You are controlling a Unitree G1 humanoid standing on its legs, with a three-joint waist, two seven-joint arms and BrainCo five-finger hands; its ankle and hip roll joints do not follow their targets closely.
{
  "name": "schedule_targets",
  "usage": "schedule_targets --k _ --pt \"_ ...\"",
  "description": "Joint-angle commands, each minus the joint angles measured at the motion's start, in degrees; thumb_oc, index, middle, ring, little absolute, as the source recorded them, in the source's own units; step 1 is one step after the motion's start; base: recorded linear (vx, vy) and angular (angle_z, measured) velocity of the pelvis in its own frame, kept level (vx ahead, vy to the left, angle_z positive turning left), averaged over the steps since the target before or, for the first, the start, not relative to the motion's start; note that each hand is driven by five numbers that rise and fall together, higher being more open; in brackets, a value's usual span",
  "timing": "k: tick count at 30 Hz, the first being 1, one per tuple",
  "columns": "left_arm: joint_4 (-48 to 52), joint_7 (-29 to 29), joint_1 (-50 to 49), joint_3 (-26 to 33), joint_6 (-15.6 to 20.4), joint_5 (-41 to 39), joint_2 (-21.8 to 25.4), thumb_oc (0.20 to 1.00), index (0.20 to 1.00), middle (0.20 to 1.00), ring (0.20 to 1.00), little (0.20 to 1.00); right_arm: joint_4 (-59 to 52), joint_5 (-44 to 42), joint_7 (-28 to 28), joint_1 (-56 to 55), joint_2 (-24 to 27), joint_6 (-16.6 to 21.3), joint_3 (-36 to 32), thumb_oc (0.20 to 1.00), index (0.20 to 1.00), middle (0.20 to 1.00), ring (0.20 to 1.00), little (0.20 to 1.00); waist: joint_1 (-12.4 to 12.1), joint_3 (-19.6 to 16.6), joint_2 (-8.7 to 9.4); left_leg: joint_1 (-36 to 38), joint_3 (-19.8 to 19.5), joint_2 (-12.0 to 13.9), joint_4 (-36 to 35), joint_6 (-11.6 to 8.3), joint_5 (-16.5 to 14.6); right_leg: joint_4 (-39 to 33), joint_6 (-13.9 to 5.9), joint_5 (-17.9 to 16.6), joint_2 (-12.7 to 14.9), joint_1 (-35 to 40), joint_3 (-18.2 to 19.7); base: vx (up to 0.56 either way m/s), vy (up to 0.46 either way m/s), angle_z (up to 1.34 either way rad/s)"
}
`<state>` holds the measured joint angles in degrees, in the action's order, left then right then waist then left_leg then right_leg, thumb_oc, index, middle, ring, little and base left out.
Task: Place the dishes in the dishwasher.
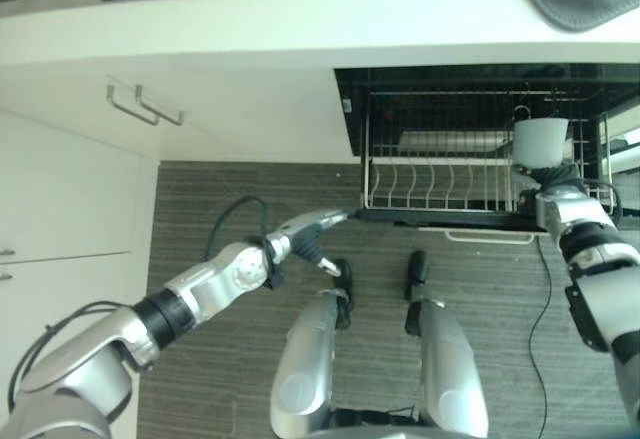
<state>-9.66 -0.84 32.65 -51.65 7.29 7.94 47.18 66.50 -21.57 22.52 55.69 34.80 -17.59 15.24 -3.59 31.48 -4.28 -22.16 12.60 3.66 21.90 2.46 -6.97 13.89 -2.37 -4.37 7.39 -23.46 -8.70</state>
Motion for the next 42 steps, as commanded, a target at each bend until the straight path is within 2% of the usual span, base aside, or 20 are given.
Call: schedule_targets --k 1,6,7,8,11,16,18,22,24,27,29,30,33,35,39,42 --pt "7.6 1.0 -3.3 -2.2 1.1 2.7 -2.4 1.0 1.0 1.0 1.0 1.0 1.2 -1.5 2.2 4.0 1.8 2.6 0.3 0.2 0.2 0.2 0.2 0.2 -0.7 -1.7 -2.62 0.5 -2.4 0.8 -6.6 -1.81 2.1 8.5 -4.24 11.1 5.0 1.0 -0.5 0.0 0.0 0.0" --pt "7.7 2.9 -4.6 -2.7 0.8 4.0 -3.0 1.0 1.0 1.0 1.0 1.0 1.4 -0.8 6.4 4.9 2.1 3.7 0.0 0.2 0.2 0.2 0.2 0.2 -0.6 -1.7 -3.08 0.6 -2.3 0.5 -7.0 -1.89 2.2 8.4 -4.16 11.3 5.0 0.9 -0.4 0.0 0.002 -0.01" --pt "7.8 3.8 -5.3 -2.8 0.7 4.1 -3.3 1.0 1.0 1.0 1.0 1.0 1.6 0.0 8.2 5.1 2.7 3.8 -0.5 0.297 0.297 0.297 0.297 0.297 -0.6 -1.7 -3.29 0.6 -2.2 0.5 -7.0 -1.86 2.2 8.6 -4.09 11.4 5.0 0.7 -0.3 0.0 0.034 0.01" --pt "8.0 4.1 -5.8 -2.7 0.8 4.2 -3.4 1.0 1.0 1.0 1.0 1.0 1.8 0.5 8.6 5.1 3.2 3.2 -0.6 1.0 1.0 1.0 1.0 1.0 -0.6 -1.7 -3.42 0.7 -2.3 0.4 -7.1 -1.85 2.2 8.6 -4.04 11.4 5.0 0.8 -0.3 0.0 0.046 0.0" --pt "8.3 4.4 -6.8 -3.2 1.0 4.8 -3.6 1.0 1.0 1.0 1.0 1.0 2.2 1.2 7.6 5.2 3.8 1.8 -0.4 1.0 1.0 1.0 1.0 1.0 -0.6 -1.7 -3.54 0.7 -2.4 0.3 -6.9 -1.84 2.1 8.9 -4.03 11.4 5.1 0.6 -0.3 0.0 0.0 0.0" --pt "7.8 5.1 -7.9 -4.1 1.7 6.0 -3.7 1.0 1.0 1.0 1.0 1.0 3.2 -1.5 5.8 5.0 3.7 1.8 -0.1 1.0 1.0 1.0 1.0 1.0 -0.8 -1.7 -3.51 0.8 -2.5 0.3 -6.8 -1.74 2.0 9.0 -4.02 11.4 5.2 0.7 -0.5 0.0 0.0 0.0" --pt "7.5 5.5 -8.2 -4.4 1.7 6.4 -3.7 1.0 1.0 1.0 1.0 1.0 3.5 -1.6 3.9 5.3 3.5 3.1 -0.1 1.0 1.0 1.0 1.0 1.0 -0.9 -1.7 -3.47 0.8 -2.5 0.3 -6.7 -1.71 2.0 9.0 -3.98 11.4 5.2 0.8 -0.5 0.0 0.0 0.0" --pt "7.5 6.1 -9.2 -4.4 1.9 6.5 -3.7 1.0 1.0 1.0 1.0 1.0 2.5 -1.5 4.5 5.5 3.4 5.4 -0.1 1.0 1.0 1.0 1.0 1.0 -1.0 -1.7 -3.39 1.0 -2.5 0.3 -6.6 -1.7 1.9 9.1 -3.94 11.6 5.3 1.1 -0.5 0.0 0.0 0.0" --pt "7.2 6.2 -10.2 -4.5 2.2 7.3 -4.1 1.0 1.0 1.0 1.0 1.0 0.9 -5.4 3.8 5.0 2.8 9.5 -0.7 1.0 1.0 1.0 1.0 1.0 -0.9 -1.7 -3.35 1.6 -2.5 0.3 -6.7 -1.71 1.9 9.0 -3.83 11.8 5.3 1.7 -0.5 0.0 0.018 0.0" --pt "7.2 6.8 -11.0 -4.3 2.4 7.4 -4.0 1.0 1.0 1.0 1.0 1.0 -1.1 -7.4 2.0 5.0 2.2 11.1 -1.2 1.0 1.0 1.0 1.0 1.0 -0.8 -1.7 -3.31 2.0 -2.5 0.3 -6.7 -1.85 1.8 9.0 -3.76 11.9 5.3 2.1 -0.5 0.01 0.026 0.0" --pt "6.7 7.2 -11.6 -3.8 2.5 7.0 -4.2 1.0 1.0 1.0 1.0 1.0 -4.7 -9.9 1.4 4.0 1.2 12.9 -2.2 1.0 1.0 1.0 1.0 1.0 -0.4 -1.7 -3.11 2.8 -2.3 0.5 -6.8 -1.91 1.7 9.0 -3.69 12.1 5.3 2.6 -0.2 0.03 0.074 -0.02" --pt "6.9 7.4 -12.8 -2.4 2.9 6.5 -4.2 1.0 1.0 1.0 1.0 1.0 -9.6 -8.0 0.6 1.3 0.6 15.0 -3.7 1.0 1.0 1.0 1.0 1.0 0.2 -1.7 -2.68 3.6 -2.0 0.6 -6.8 -1.87 1.6 8.6 -3.7 12.1 5.2 3.4 0.0 0.02 0.068 -0.04" --pt "7.2 7.6 -14.4 -1.2 3.0 6.3 -4.5 1.0 1.0 1.0 1.0 1.0 -15.3 -5.8 0.7 -2.3 0.1 16.5 -5.6 1.0 1.0 1.0 1.0 1.0 1.0 -1.7 -2.23 4.5 -1.7 0.7 -6.8 -1.73 1.3 8.2 -3.72 11.9 5.2 4.1 0.3 0.03 0.069 -0.05" --pt "6.9 9.0 -16.8 0.1 4.4 9.8 -5.5 1.0 1.0 1.0 1.0 1.0 -24.6 -1.1 3.6 -8.3 -0.8 20.0 -7.8 1.0 1.0 1.0 1.0 1.0 2.3 -1.7 -1.5 5.9 -1.0 1.0 -6.9 -1.56 1.0 7.3 -3.87 11.5 5.2 5.2 1.0 0.06 0.086 -0.12" --pt "8.3 10.1 -18.7 1.8 3.8 8.7 -5.1 1.0 1.0 1.0 1.0 1.0 -32.6 0.9 7.3 -13.6 0.3 22.3 -10.9 1.0 1.0 1.0 1.0 1.0 3.1 -1.7 -0.9 6.5 -0.8 0.9 -6.3 -1.15 0.2 6.9 -4.17 11.2 5.2 5.9 1.4 0.02 0.023 -0.06" --pt "8.8 10.0 -20.4 3.3 2.8 8.8 -4.6 1.0 1.0 1.0 1.0 1.0 -39.8 -1.4 7.0 -19.4 0.9 22.4 -13.4 1.0 1.0 1.0 1.0 1.0 3.8 -1.7 0.07 6.0 -1.0 1.1 -4.9 -0.76 -0.6 7.8 -4.26 11.5 4.9 5.7 1.7 0.01 -0.036 0.01"
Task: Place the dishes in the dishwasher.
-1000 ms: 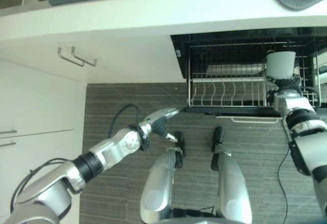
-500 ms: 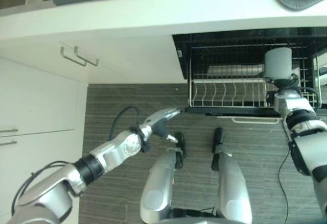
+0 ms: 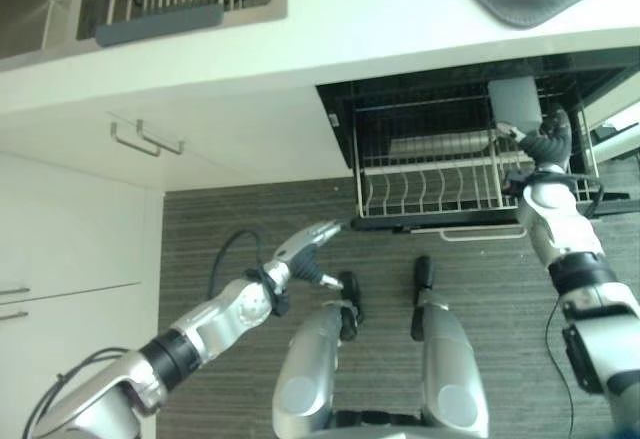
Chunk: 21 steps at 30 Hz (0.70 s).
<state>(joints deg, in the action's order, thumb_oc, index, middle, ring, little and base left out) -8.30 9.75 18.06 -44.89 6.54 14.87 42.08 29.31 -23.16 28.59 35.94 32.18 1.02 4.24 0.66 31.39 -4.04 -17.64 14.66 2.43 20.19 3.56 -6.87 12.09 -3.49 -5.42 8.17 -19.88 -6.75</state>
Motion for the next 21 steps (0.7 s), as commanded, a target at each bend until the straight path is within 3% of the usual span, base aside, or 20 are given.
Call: schedule_targets --k 1,7,15,20,21 --pt "7.4 -0.5 -6.3 -3.2 3.6 2.1 0.5 1.0 1.0 1.0 1.0 1.0 -4.3 -0.3 0.9 -1.3 3.3 3.9 -2.7 1.0 1.0 1.0 1.0 1.0 -0.3 -1.6 0.0 1.5 -3.0 2.4 -3.1 -1.77 -0.8 9.7 -3.11 12.6 4.1 2.2 -0.1 0.0 0.0 0.0" --pt "7.5 1.4 -9.8 0.0 3.8 2.6 1.2 1.0 1.0 1.0 1.0 1.0 -19.2 -2.5 0.0 -15.2 -0.8 6.8 -1.7 1.0 1.0 1.0 1.0 1.0 1.8 -1.6 1.28 3.5 -2.5 2.6 -3.0 -1.11 -1.5 9.0 -3.45 12.5 3.6 4.1 0.9 0.01 0.003 -0.03" --pt "7.4 0.9 -12.2 3.8 4.2 1.5 1.4 1.0 1.0 1.0 1.0 1.0 -27.3 -2.6 -1.8 -22.7 -3.7 11.6 -0.6 1.0 1.0 1.0 1.0 1.0 3.0 -1.6 2.45 7.5 -2.3 3.1 -3.6 -1.03 -1.9 7.4 -3.86 12.6 3.2 8.3 1.2 0.01 -0.003 -0.03" --pt "5.9 -0.3 -16.6 7.8 5.4 -0.3 -0.3 1.0 1.0 1.0 1.0 1.0 -34.3 -1.3 -7.7 -30.6 -4.8 13.0 1.0 1.0 1.0 1.0 1.0 1.0 3.9 -6.0 3.51 11.9 -1.9 3.1 -6.8 -1.21 -1.9 3.7 -4.71 12.3 2.8 12.9 1.2 0.07 -0.015 -0.03" --pt "4.8 -1.0 -17.5 8.9 5.5 -1.3 -1.5 1.0 1.0 1.0 1.0 1.0 -35.7 -0.8 -10.0 -33.1 -5.4 13.1 2.0 1.0 1.0 1.0 1.0 1.0 4.2 -8.2 3.72 14.0 -1.6 3.2 -8.4 -1.53 -1.8 1.8 -5.06 12.1 2.8 14.9 1.0 0.07 -0.009 -0.04"
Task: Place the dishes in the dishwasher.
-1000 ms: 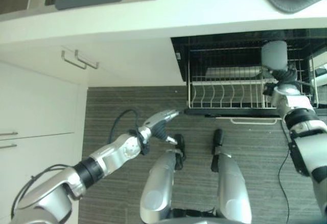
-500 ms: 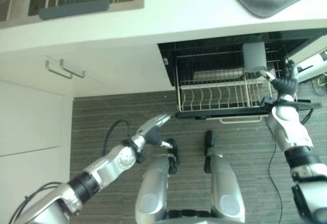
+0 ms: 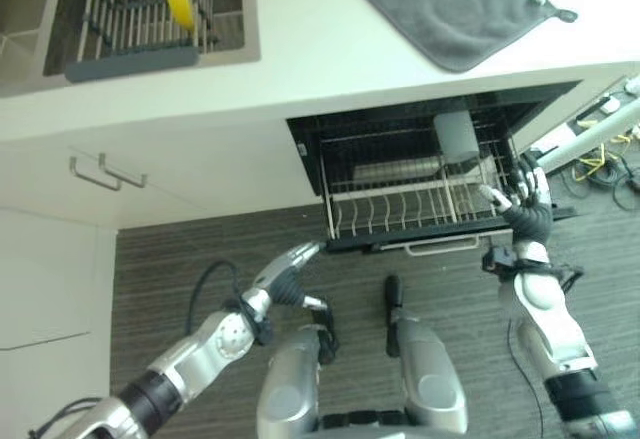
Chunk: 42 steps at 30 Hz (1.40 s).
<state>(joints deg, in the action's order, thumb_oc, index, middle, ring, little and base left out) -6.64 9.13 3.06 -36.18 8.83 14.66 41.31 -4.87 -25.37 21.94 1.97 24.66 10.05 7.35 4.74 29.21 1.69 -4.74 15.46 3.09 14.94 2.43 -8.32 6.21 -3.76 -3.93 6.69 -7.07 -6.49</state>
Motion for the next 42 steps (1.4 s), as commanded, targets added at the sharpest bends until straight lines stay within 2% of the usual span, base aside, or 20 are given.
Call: schedule_targets --k 1,11,15,17,21,24,25,27,28,29,30,31,33,34,35,36,37,39,41,42 --pt "2.8 -0.5 -2.7 0.5 3.3 -1.3 -1.0 1.0 1.0 1.0 1.0 1.0 -1.8 1.4 -3.9 0.4 2.1 4.1 -1.0 1.0 1.0 1.0 1.0 1.0 0.2 -6.5 -2.0 1.7 -2.3 2.5 -3.7 -0.49 -0.3 7.1 -4.89 10.6 4.2 2.7 0.7 0.12 -0.001 -0.11" --pt "-2.2 -5.8 -2.1 3.4 2.3 -3.8 -6.1 1.0 1.0 1.0 1.0 1.0 -3.1 2.2 -6.8 -2.1 1.8 3.5 2.1 1.0 1.0 1.0 1.0 1.0 0.9 -14.9 -2.37 8.6 -1.6 2.8 -10.9 -2.38 1.8 2.3 -4.82 10.3 4.0 8.3 -0.5 0.05 0.012 -0.04" --pt "-4.2 -6.3 -0.3 3.9 1.8 -5.7 -8.4 1.0 1.0 1.0 1.0 1.0 -5.0 4.6 -8.7 0.4 2.9 7.9 3.5 1.0 1.0 1.0 1.0 1.0 0.9 -17.7 -2.36 11.2 -1.3 3.1 -13.7 -3.53 2.4 -1.5 -4.48 9.4 3.5 11.0 -1.4 -0.01 -0.033 0.03" --pt "-4.3 -3.9 0.3 4.9 2.0 -9.5 -10.0 1.0 1.0 1.0 1.0 1.0 -7.4 5.9 -9.9 3.2 4.3 10.2 4.2 1.0 1.0 1.0 1.0 1.0 0.3 -19.0 -2.28 12.1 -1.2 3.1 -13.4 -3.74 1.8 -3.1 -4.07 9.0 3.3 12.2 -1.8 0.06 -0.038 0.0" --pt "-2.0 -0.3 -0.6 10.1 5.8 -18.6 -12.4 1.0 1.0 1.0 1.0 1.0 -10.2 6.5 -11.2 4.9 5.1 11.4 4.6 1.0 1.0 1.0 1.0 1.0 -1.1 -19.8 -2.24 12.8 -2.7 2.9 -12.8 -3.77 1.1 -3.8 -3.24 9.1 2.6 13.5 -1.5 0.07 -0.04 0.01" --pt "-0.4 0.2 -1.1 12.1 7.3 -19.9 -12.7 1.0 1.0 1.0 1.0 1.0 -10.7 6.2 -11.8 4.7 4.9 11.7 4.3 1.0 1.0 1.0 1.0 1.0 -1.3 -19.9 -2.22 12.8 -3.5 2.9 -12.4 -3.67 0.8 -3.3 -2.84 9.6 2.2 13.6 -1.0 0.06 -0.057 0.06" --pt "1.9 0.3 -1.8 14.9 9.5 -21.6 -13.0 1.0 1.0 1.0 1.0 1.0 -11.6 5.6 -12.7 3.9 4.8 12.0 2.9 1.0 1.0 1.0 1.0 1.0 -1.6 -20.2 -2.05 12.2 -4.0 2.7 -10.7 -3.74 0.1 -2.9 -2.31 10.1 1.7 13.6 -0.6 0.03 -0.057 0.2" --pt "4.0 0.5 -2.4 17.0 11.6 -22.2 -12.8 1.0 1.0 1.0 1.0 1.0 -12.6 4.6 -13.9 3.1 5.3 12.6 1.4 1.0 1.0 1.0 1.0 1.0 -1.6 -20.2 -1.53 11.0 -3.9 2.3 -6.6 -3.44 -1.9 -2.2 -1.99 10.2 2.1 13.2 -0.7 -0.01 0.011 0.4" --pt "9.6 -3.0 -3.7 22.5 15.1 -26.8 -13.7 1.0 1.0 1.0 1.0 1.0 -13.6 3.7 -14.5 2.0 7.5 13.8 -2.7 1.0 1.0 1.0 1.0 1.0 -3.3 -18.3 -0.1 4.0 -8.1 2.2 8.0 -4.58 -2.5 -1.1 -0.74 9.3 3.3 12.3 -0.1 -0.09 0.154 0.55" --pt "10.5 -3.7 -4.0 23.5 16.1 -27.3 -13.8 1.0 1.0 1.0 1.0 1.0 -13.5 3.3 -14.6 2.4 8.0 13.6 -3.1 1.0 1.0 1.0 1.0 1.0 -3.6 -18.0 -0.11 3.1 -9.1 2.3 8.8 -4.7 -2.4 -0.8 -0.68 9.3 3.4 11.9 0.2 -0.15 0.301 0.52" --pt "11.8 -4.9 -4.3 25.0 17.3 -28.2 -13.7 1.0 1.0 1.0 1.0 1.0 -13.0 2.1 -14.8 3.6 8.6 13.2 -3.7 1.0 1.0 1.0 1.0 1.0 -3.9 -17.7 -0.37 3.2 -10.0 3.7 7.3 -4.73 -2.5 0.1 -0.92 9.5 3.7 11.0 0.4 -0.13 0.416 0.46" --pt "13.2 -6.3 -4.4 26.2 17.9 -29.0 -13.7 1.0 1.0 1.0 1.0 1.0 -12.7 1.7 -14.1 4.8 8.8 13.2 -4.3 1.0 1.0 1.0 1.0 1.0 -4.0 -17.7 -0.92 4.3 -10.1 6.5 3.3 -5.58 -1.3 0.8 -1.66 10.0 4.5 10.4 -0.1 -0.08 0.507 0.2" --pt "15.0 -6.8 -3.9 27.1 18.5 -29.3 -13.2 1.0 1.0 1.0 1.0 1.0 -12.2 3.6 -12.1 5.6 7.8 14.1 -4.5 1.0 1.0 1.0 1.0 1.0 -4.5 -17.3 -1.96 5.1 -12.6 9.3 -2.2 -7.19 2.2 1.9 -2.78 10.6 6.0 10.3 0.5 0.01 0.559 0.04" --pt "15.3 -6.5 -3.3 27.6 18.6 -29.3 -12.8 1.0 1.0 1.0 1.0 1.0 -12.3 3.6 -11.4 6.1 7.8 13.4 -4.8 1.0 1.0 1.0 1.0 1.0 -4.5 -17.4 -2.2 6.1 -13.6 7.9 -4.2 -6.69 0.8 1.6 -3.95 10.5 7.0 10.5 1.1 0.04 0.837 0.12" --pt "15.7 -7.4 -2.0 27.7 16.9 -29.9 -12.3 1.0 1.0 1.0 1.0 1.0 -13.9 2.4 -10.5 4.2 6.2 11.0 -5.9 1.0 1.0 1.0 1.0 1.0 -3.9 -18.0 -2.86 7.4 -12.9 6.1 -7.6 -6.25 0.8 1.7 -6.38 9.1 10.7 10.8 0.3 0.02 0.706 0.16" --pt "15.8 -7.7 -1.8 27.6 16.7 -29.9 -12.1 1.0 1.0 1.0 1.0 1.0 -14.1 1.3 -10.6 3.9 5.9 10.8 -5.9 1.0 1.0 1.0 1.0 1.0 -3.8 -18.0 -2.83 7.4 -13.0 5.6 -7.7 -5.97 0.7 1.7 -6.68 8.7 11.1 10.8 0.3 -0.01 0.728 0.26" --pt "15.7 -9.3 -1.3 27.8 16.1 -28.7 -12.2 1.0 1.0 1.0 1.0 1.0 -14.0 -0.2 -11.7 1.9 3.6 11.5 -5.8 1.0 1.0 1.0 1.0 1.0 -3.8 -17.8 -2.64 8.2 -12.1 3.5 -8.1 -4.69 0.2 3.8 -6.99 5.2 13.6 9.5 -0.7 -0.03 0.407 0.22" --pt "16.0 -8.4 -1.7 28.0 16.0 -26.5 -12.1 1.0 1.0 1.0 1.0 1.0 -13.5 1.8 -13.5 1.1 1.3 12.7 -5.4 1.0 1.0 1.0 1.0 1.0 -4.4 -17.5 -2.48 9.5 -10.4 1.5 -9.3 -3.22 -0.2 7.0 -7.16 1.6 14.9 7.7 -3.4 -0.03 0.41 0.03" --pt "16.2 -8.0 -1.9 28.3 14.6 -27.5 -12.2 1.0 1.0 1.0 1.0 1.0 -13.2 2.8 -14.4 1.3 -0.1 12.4 -4.5 1.0 1.0 1.0 1.0 1.0 -5.1 -17.5 -3.13 11.2 -8.3 0.5 -11.9 -1.97 0.2 10.5 -7.06 1.5 13.8 6.2 -6.3 -0.02 0.383 -0.53" --pt "16.4 -7.9 -2.0 29.1 14.3 -28.3 -12.0 1.0 1.0 1.0 1.0 1.0 -13.4 2.5 -13.8 0.9 -0.2 11.7 -3.8 1.0 1.0 1.0 1.0 1.0 -5.3 -17.8 -3.63 12.2 -6.5 -0.5 -13.9 -0.82 0.8 12.4 -5.84 5.8 7.7 5.9 -9.2 -0.01 0.304 -0.92"
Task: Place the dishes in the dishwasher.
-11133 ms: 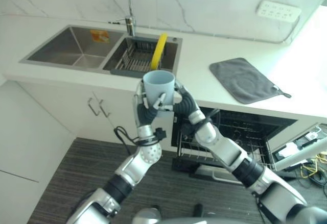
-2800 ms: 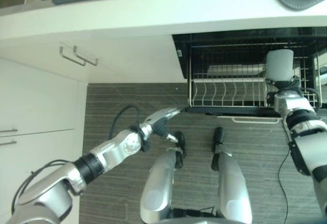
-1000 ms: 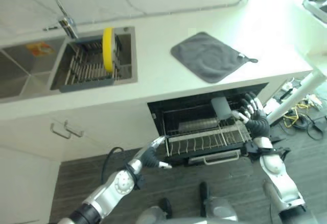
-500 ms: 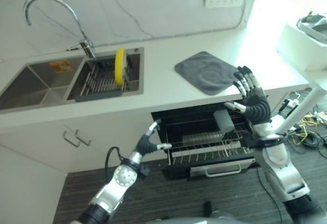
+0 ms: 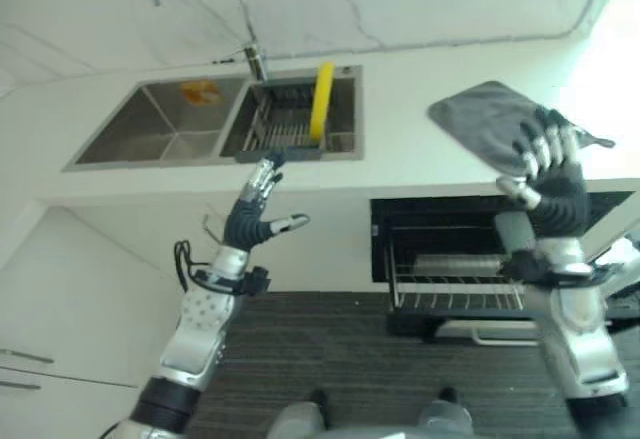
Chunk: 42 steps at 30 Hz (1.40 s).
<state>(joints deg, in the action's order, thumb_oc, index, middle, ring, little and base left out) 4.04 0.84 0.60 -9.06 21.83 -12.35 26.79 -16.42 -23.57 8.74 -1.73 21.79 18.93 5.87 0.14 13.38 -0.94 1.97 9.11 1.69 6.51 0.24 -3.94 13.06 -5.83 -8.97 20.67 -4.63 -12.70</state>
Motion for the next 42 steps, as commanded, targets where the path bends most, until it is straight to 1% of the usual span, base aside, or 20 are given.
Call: schedule_targets --k 1,3,5,8,11,16,18,20,21,22,25,27,29,31,32,34,37,39,40,42 --pt "5.7 0.8 0.3 2.1 1.6 -1.1 2.5 1.0 1.0 1.0 1.0 1.0 -1.9 0.9 -0.5 4.5 2.6 2.7 -2.3 1.0 1.0 1.0 1.0 1.0 -0.7 -2.0 -1.03 5.7 0.2 0.8 -5.7 1.48 -3.5 5.8 -3.65 11.1 -6.8 3.4 -3.4 0.0 0.268 -0.82" --pt "6.3 1.2 -0.3 3.1 2.2 -0.4 2.6 1.0 1.0 1.0 1.0 1.0 -1.6 1.5 -0.5 4.5 2.4 2.8 -2.2 1.0 1.0 1.0 1.0 1.0 -1.1 -1.9 -0.77 6.4 1.1 -0.3 -6.8 2.19 -3.6 6.4 -2.73 12.8 -9.6 3.6 -5.7 0.0 0.089 -0.15" --pt "7.0 0.9 -1.1 3.5 2.6 -0.3 2.4 1.0 1.0 1.0 1.0 1.0 -1.0 1.1 -0.4 4.4 2.7 3.3 -2.2 1.0 1.0 1.0 1.0 1.0 -1.5 -1.7 -0.37 6.6 1.1 -1.3 -7.1 2.5 -3.6 5.9 -1.86 14.0 -11.8 4.4 -6.5 0.01 0.003 -0.12" --pt "7.3 1.2 -1.9 3.3 2.8 1.2 1.9 1.0 1.0 1.0 1.0 1.0 0.8 0.7 -0.5 4.5 2.9 5.3 -1.9 1.0 1.0 1.0 1.0 1.0 -1.5 -1.6 0.18 5.5 0.9 -1.7 -5.6 2.29 -3.6 1.3 0.3 16.4 -14.9 6.4 -5.3 0.02 -0.069 -0.08" --pt "7.1 2.1 -2.9 3.3 3.5 1.9 1.2 1.0 1.0 1.0 1.0 1.0 1.3 0.6 -1.0 4.5 2.8 5.4 -1.5 1.0 1.0 1.0 1.0 1.0 -1.7 -1.9 0.16 5.4 1.5 -1.3 -5.4 1.62 -3.1 -2.2 1.31 17.3 -15.7 8.3 -5.6 0.07 -0.083 -0.03" --pt "7.3 4.3 -4.1 3.9 4.2 2.7 1.1 1.0 1.0 1.0 1.0 1.0 1.2 0.2 -1.6 4.4 3.6 4.5 -1.2 1.0 1.0 1.0 1.0 1.0 -1.0 -2.3 0.43 4.7 1.7 -1.5 -3.8 0.68 -3.3 -6.7 2.07 16.5 -17.6 9.7 -3.4 0.08 -0.09 -0.29" --pt "6.9 6.1 -4.0 4.1 5.7 2.9 1.1 1.0 1.0 1.0 1.0 1.0 1.0 -0.5 -3.1 4.2 4.8 4.5 -1.6 1.0 1.0 1.0 1.0 1.0 -0.6 -2.1 1.52 2.9 2.8 -2.1 3.4 0.64 -6.4 -7.5 2.85 16.1 -16.8 9.6 -2.8 0.07 -0.127 -0.18" --pt "7.1 6.4 -4.2 4.1 5.7 3.1 1.0 1.0 1.0 1.0 1.0 1.0 0.9 -0.7 -3.5 3.9 5.3 4.9 -2.1 1.0 1.0 1.0 1.0 1.0 -0.7 -1.7 2.01 0.2 3.3 -1.8 10.0 0.3 -7.8 -7.2 3.48 16.0 -16.3 9.6 -2.6 0.06 -0.106 -0.26" --pt "7.2 5.3 -4.6 4.4 4.9 4.0 0.4 1.0 1.0 1.0 1.0 1.0 1.7 -1.5 -4.4 3.7 5.3 5.7 -2.1 1.0 1.0 1.0 1.0 1.0 -1.7 0.3 2.18 -6.0 1.3 -0.7 19.6 -1.23 -4.6 -6.5 4.48 15.8 -16.5 10.2 -1.5 0.1 -0.106 -0.17" --pt "7.2 5.1 -4.8 4.5 4.9 4.2 0.4 1.0 1.0 1.0 1.0 1.0 1.9 -1.4 -4.4 3.8 5.1 5.9 -2.0 1.0 1.0 1.0 1.0 1.0 -1.9 0.5 2.06 -6.6 0.8 -0.7 19.6 -1.33 -4.1 -6.4 4.49 15.9 -16.7 10.3 -1.1 0.18 -0.056 -0.2" --pt "8.6 4.9 -6.1 4.9 3.8 4.8 0.1 1.0 1.0 1.0 1.0 1.0 1.7 0.4 -4.3 4.5 4.2 5.8 -0.8 1.0 1.0 1.0 1.0 1.0 -3.2 1.4 0.66 -8.7 -3.3 0.3 10.8 -2.41 1.8 -6.7 3.88 17.0 -18.4 11.8 2.8 0.23 0.15 -0.36" --pt "9.4 5.4 -6.6 5.0 3.0 4.5 -0.1 1.0 1.0 1.0 1.0 1.0 1.1 1.1 -4.2 4.9 4.3 4.3 0.5 1.0 1.0 1.0 1.0 1.0 -4.4 1.8 -0.79 -10.9 -6.9 2.3 1.9 -4.15 8.6 -7.4 3.69 18.3 -19.1 14.1 5.2 0.31 0.279 -0.55" --pt "9.1 4.9 -6.4 5.2 2.8 3.7 -0.1 1.0 1.0 1.0 1.0 1.0 0.8 1.4 -3.8 5.0 4.6 3.8 1.4 1.0 1.0 1.0 1.0 1.0 -5.2 2.0 -1.31 -12.2 -8.6 4.1 -2.4 -5.12 11.9 -7.5 3.56 19.0 -18.6 15.5 6.0 0.28 0.257 -0.66" --pt "8.7 4.4 -6.2 5.2 3.2 3.2 -0.2 1.0 1.0 1.0 1.0 1.0 0.7 1.8 -3.4 5.1 4.9 3.9 2.0 1.0 1.0 1.0 1.0 1.0 -5.5 2.2 -1.58 -12.6 -9.9 5.4 -3.3 -5.56 12.7 -6.7 3.34 19.7 -17.8 15.9 6.4 0.23 0.283 -0.75" --pt "7.9 4.4 -6.1 5.2 3.8 3.0 -0.3 1.0 1.0 1.0 1.0 1.0 0.9 1.7 -4.0 5.1 5.1 4.1 2.3 1.0 1.0 1.0 1.0 1.0 -5.3 2.1 -1.82 -12.6 -11.3 6.3 -2.5 -5.69 12.3 -5.5 3.03 20.4 -16.8 15.8 7.0 0.21 0.334 -0.6" --pt "7.3 3.8 -5.9 5.2 4.5 2.3 -0.2 1.0 1.0 1.0 1.0 1.0 0.8 1.4 -4.2 5.1 5.6 4.1 2.0 1.0 1.0 1.0 1.0 1.0 -5.0 2.0 -1.85 -11.9 -11.2 6.3 -1.4 -5.4 10.6 -4.5 2.34 21.1 -15.7 15.6 7.4 0.16 0.283 -0.53" --pt "6.5 1.4 -4.8 4.1 4.1 1.8 0.9 1.0 1.0 1.0 1.0 1.0 2.0 -0.3 -5.0 4.7 6.0 4.7 1.1 1.0 1.0 1.0 1.0 1.0 -4.0 0.5 -1.7 -9.2 -8.3 5.6 -1.5 -4.56 7.0 -3.5 0.55 21.4 -13.0 16.1 6.5 0.21 0.278 -0.53" --pt "6.9 -0.3 -3.2 2.2 3.3 3.5 1.4 1.0 1.0 1.0 1.0 1.0 2.1 -1.4 -6.1 4.0 4.3 4.5 0.4 1.0 1.0 1.0 1.0 1.0 -4.1 -0.9 -1.62 -6.0 -8.3 3.7 -2.4 -2.95 4.2 -1.7 -1.59 20.8 -9.2 14.9 3.9 0.26 0.263 -0.44" --pt "6.9 -0.1 -3.0 2.0 3.1 3.8 1.5 1.0 1.0 1.0 1.0 1.0 2.0 -1.5 -6.4 4.0 4.1 4.2 0.3 1.0 1.0 1.0 1.0 1.0 -4.1 -1.0 -1.65 -5.5 -8.2 3.5 -2.7 -2.74 4.1 -1.3 -1.71 20.6 -8.8 14.5 3.5 0.18 0.172 -0.37" --pt "6.8 1.5 -3.1 1.4 2.1 4.7 1.5 1.0 1.0 1.0 1.0 1.0 1.5 -2.5 -8.2 4.1 3.1 2.6 0.6 1.0 1.0 1.0 1.0 1.0 -4.8 -1.6 -1.88 -3.2 -6.3 3.6 -4.3 -2.03 3.7 -0.4 -2.29 19.4 -7.3 12.8 0.1 0.08 0.07 -0.45"
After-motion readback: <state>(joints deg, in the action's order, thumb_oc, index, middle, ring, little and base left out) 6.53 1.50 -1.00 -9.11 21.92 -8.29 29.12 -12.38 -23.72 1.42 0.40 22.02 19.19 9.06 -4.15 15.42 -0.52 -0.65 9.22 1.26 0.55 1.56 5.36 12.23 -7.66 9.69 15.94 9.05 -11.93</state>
